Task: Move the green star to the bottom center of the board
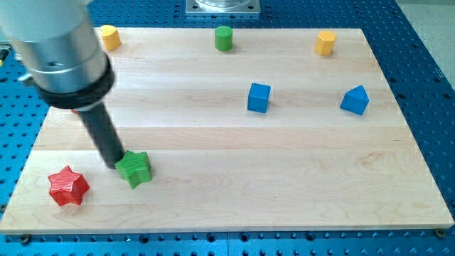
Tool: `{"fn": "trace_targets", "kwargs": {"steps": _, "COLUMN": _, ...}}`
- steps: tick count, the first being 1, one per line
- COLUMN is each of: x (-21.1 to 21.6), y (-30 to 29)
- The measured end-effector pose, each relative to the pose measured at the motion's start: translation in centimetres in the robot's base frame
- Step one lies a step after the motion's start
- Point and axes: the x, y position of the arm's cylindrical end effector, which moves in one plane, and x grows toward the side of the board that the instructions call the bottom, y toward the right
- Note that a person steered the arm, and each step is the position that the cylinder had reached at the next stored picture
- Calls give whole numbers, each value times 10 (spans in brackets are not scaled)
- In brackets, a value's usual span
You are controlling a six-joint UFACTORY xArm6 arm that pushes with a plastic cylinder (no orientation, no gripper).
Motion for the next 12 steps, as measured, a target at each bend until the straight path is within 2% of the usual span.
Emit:
{"fn": "trace_targets", "kwargs": {"steps": 3, "x": 19, "y": 59}}
{"fn": "trace_targets", "kwargs": {"steps": 5, "x": 14, "y": 10}}
{"fn": "trace_targets", "kwargs": {"steps": 7, "x": 57, "y": 13}}
{"fn": "trace_targets", "kwargs": {"steps": 8, "x": 62, "y": 43}}
{"fn": "trace_targets", "kwargs": {"steps": 9, "x": 61, "y": 81}}
{"fn": "trace_targets", "kwargs": {"steps": 10, "x": 59, "y": 95}}
{"fn": "trace_targets", "kwargs": {"steps": 11, "x": 41, "y": 72}}
{"fn": "trace_targets", "kwargs": {"steps": 12, "x": 14, "y": 78}}
